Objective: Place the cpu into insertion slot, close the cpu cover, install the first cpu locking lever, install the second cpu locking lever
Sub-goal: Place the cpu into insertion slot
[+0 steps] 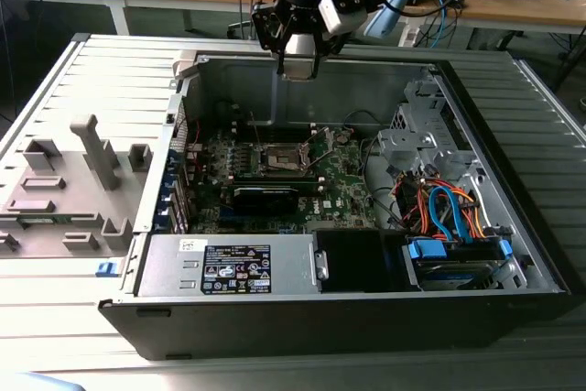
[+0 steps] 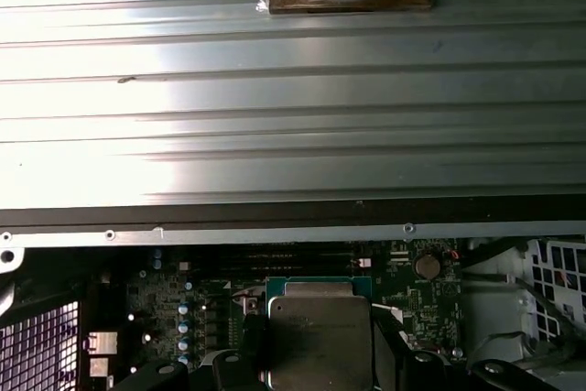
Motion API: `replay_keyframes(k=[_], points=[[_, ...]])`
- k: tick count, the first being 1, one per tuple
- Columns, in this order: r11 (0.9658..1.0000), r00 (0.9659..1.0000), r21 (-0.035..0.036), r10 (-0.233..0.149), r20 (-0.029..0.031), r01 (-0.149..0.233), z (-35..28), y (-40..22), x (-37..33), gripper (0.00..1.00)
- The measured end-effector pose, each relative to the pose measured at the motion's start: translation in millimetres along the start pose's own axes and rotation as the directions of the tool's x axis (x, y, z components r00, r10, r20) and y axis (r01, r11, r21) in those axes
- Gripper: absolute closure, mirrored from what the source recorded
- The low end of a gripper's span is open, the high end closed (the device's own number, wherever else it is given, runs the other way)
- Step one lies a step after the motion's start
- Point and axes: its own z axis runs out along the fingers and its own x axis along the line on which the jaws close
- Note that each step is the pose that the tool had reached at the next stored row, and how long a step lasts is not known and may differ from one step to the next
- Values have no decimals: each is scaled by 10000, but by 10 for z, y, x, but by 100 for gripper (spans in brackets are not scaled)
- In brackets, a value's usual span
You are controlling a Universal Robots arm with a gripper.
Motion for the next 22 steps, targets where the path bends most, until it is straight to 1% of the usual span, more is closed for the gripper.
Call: replay_keyframes(k=[2,6,8,22], points=[[10000,10000,9,0,0,0,35,-3,-1,45],[10000,10000,10,0,0,0,40,-4,-1,45],[10000,10000,16,0,1,0,59,-5,-1,45],[10000,10000,24,0,0,0,81,-7,-2,45]])
